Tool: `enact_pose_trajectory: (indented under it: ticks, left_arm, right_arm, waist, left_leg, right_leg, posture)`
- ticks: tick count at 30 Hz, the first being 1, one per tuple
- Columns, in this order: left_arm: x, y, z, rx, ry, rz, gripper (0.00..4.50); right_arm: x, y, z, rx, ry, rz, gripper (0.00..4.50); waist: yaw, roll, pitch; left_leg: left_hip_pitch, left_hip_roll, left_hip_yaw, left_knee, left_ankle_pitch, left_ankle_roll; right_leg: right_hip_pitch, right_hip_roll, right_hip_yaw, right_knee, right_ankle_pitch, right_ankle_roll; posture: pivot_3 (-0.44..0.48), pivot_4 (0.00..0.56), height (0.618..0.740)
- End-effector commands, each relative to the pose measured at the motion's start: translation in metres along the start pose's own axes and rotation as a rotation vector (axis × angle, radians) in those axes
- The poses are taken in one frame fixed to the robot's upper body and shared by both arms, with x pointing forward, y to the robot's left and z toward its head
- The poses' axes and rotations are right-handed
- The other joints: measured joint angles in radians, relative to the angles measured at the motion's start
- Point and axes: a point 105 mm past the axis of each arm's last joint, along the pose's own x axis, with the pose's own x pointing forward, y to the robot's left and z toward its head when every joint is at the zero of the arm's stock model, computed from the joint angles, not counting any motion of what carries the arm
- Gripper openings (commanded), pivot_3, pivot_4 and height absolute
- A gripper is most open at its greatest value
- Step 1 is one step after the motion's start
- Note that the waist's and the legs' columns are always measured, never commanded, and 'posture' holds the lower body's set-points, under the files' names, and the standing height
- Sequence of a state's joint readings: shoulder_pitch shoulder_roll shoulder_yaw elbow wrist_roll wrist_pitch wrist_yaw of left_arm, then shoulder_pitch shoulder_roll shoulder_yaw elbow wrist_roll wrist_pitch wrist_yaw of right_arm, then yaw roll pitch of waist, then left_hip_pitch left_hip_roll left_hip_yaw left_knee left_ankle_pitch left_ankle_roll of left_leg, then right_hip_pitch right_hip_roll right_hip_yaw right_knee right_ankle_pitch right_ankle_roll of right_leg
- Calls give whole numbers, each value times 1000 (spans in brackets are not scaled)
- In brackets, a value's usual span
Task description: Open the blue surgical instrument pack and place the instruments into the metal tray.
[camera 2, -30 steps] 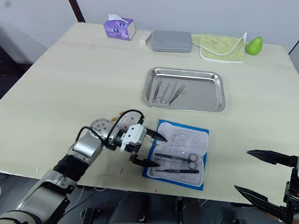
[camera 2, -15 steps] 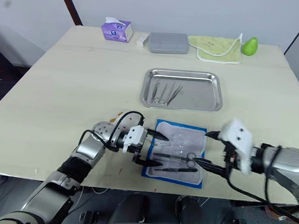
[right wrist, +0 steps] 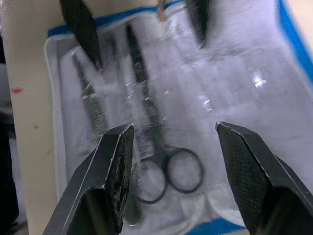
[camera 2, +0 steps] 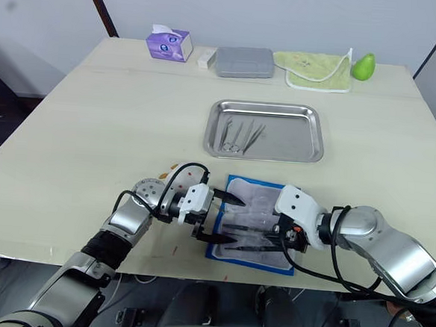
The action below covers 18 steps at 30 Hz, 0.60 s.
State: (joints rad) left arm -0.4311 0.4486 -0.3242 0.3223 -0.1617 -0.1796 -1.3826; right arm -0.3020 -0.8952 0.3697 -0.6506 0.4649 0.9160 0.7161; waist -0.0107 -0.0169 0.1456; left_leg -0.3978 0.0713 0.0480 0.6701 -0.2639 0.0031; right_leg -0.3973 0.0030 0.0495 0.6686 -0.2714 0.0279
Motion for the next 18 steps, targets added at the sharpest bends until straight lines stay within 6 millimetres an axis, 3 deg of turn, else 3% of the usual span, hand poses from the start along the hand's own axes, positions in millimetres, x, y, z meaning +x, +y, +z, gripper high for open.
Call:
enact_pose_trajectory:
  ticks: [1,10,13,18]
  left_arm:
    - [1,-9,-13,-41,60,-25,4500]
    - [2,-8,-9,-40,57,-28,4500]
    - [2,-8,-8,-41,58,-27,4500]
    - [2,-6,-8,-40,58,-25,4500]
  right_arm:
    - [-1,-6,8,-32,-10,-29,2810]
    - [3,-4,8,-18,-10,-32,2810]
    - [3,-4,6,-18,0,-35,2148]
    - [5,-2,4,-25,9,-29,2148]
  waist:
    - [0,0,0]
    - [0,0,0]
    - [0,0,0]
    - [0,0,0]
  left_leg:
    - [0,0,0,0,0,0]
    - [-1,0,0,0,0,0]
    - [-1,0,0,0,0,0]
    - [-1,0,0,0,0,0]
  right_leg:
    - [0,0,0,0,0,0]
    - [-1,0,0,1,0,0]
    - [-1,0,0,1,0,0]
    - [-1,0,0,1,0,0]
  posture:
    - [0,150,738]
    - [0,150,738]
    - [0,150,738]
    - [0,150,738]
